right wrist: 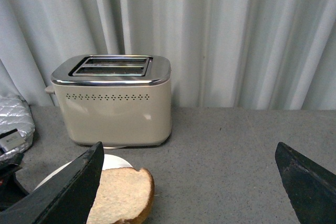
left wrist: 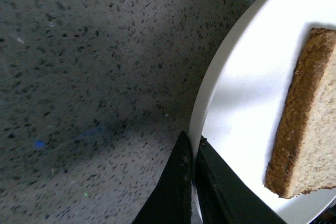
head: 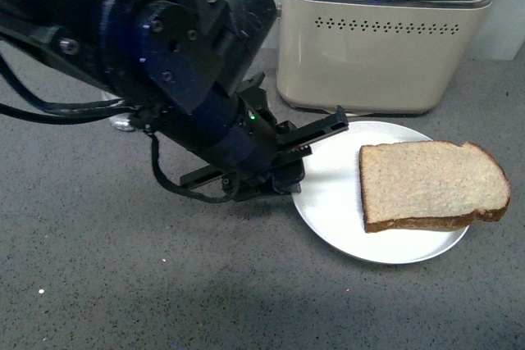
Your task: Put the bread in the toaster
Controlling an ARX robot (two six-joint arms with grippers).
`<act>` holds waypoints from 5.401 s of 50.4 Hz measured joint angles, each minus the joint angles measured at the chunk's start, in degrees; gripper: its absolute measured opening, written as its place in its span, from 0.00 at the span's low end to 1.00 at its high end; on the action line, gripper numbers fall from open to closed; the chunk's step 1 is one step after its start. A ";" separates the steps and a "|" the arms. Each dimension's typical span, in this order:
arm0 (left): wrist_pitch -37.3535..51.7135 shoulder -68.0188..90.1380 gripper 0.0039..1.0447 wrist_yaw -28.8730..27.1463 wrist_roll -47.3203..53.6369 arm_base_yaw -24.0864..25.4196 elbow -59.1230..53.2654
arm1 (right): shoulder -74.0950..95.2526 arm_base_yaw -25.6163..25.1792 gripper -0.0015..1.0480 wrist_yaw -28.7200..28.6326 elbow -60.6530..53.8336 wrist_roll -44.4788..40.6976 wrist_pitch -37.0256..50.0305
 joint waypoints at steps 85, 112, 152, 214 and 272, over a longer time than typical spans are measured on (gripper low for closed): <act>64.57 -52.57 0.09 -33.66 34.34 12.31 -59.60 | 0.00 0.00 0.91 0.00 0.00 0.00 0.00; 41.13 -84.63 0.03 -19.76 35.04 25.57 -67.80 | 0.00 0.00 0.91 -0.02 0.00 0.00 0.00; 16.02 -111.54 0.03 -19.17 35.04 27.28 -67.84 | 0.00 0.00 0.91 0.00 0.00 0.00 0.00; 1.81 -125.35 0.94 -19.10 35.15 27.28 -67.82 | 95.73 -10.05 0.91 -20.74 37.86 -5.16 2.71; 1.81 -125.35 0.94 -19.10 35.15 27.28 -67.82 | 107.58 -2.99 0.01 -28.94 52.00 19.76 -1.88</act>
